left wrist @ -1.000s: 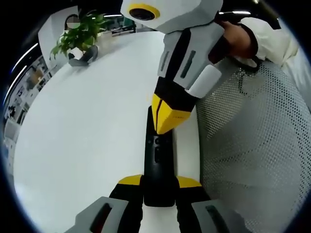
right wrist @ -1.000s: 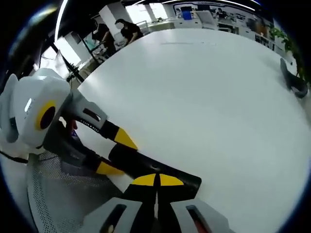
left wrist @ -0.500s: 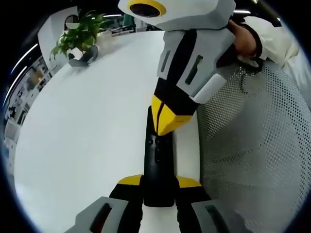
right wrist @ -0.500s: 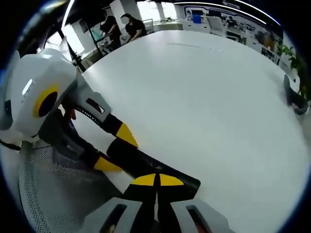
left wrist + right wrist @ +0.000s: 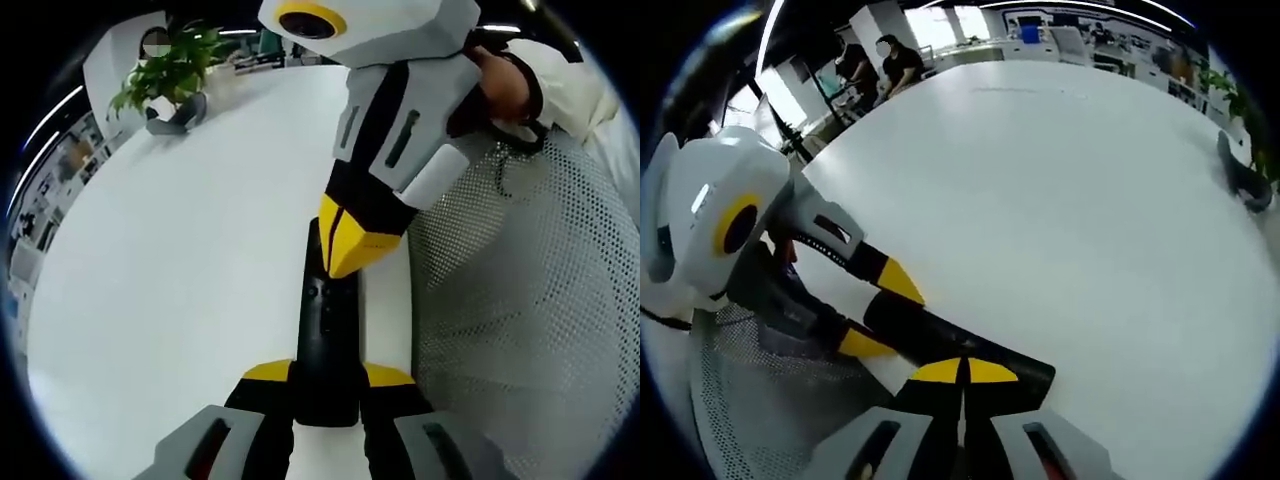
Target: Press the specified remote control buttons in sequence, fully releasing each button before pressing the next.
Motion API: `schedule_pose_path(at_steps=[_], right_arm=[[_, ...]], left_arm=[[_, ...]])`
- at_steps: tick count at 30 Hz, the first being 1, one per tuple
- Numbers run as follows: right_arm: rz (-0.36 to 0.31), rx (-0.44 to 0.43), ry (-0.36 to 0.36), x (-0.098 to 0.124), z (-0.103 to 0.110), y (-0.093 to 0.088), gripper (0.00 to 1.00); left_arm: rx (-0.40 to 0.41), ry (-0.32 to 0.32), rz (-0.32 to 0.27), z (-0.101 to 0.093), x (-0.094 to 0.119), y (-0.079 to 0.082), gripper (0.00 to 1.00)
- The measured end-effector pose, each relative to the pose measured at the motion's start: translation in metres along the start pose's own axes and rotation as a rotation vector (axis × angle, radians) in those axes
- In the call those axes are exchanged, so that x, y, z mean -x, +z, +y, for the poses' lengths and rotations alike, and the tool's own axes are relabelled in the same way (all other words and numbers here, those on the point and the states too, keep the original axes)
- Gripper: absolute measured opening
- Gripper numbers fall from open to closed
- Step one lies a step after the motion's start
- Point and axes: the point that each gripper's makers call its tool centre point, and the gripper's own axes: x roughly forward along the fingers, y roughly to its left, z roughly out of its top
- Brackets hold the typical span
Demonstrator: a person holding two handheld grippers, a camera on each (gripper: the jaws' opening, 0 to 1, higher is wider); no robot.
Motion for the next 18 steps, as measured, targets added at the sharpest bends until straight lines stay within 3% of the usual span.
schedule_pose_path(at_steps=[18], right_arm=[[0.058,-0.033,0.021,0.0037,0.0008,-0.0103,0.0]], left_arm=[[-0.007,-0.007,-0.004,-0.0001,0.0,0.0003,0.24]])
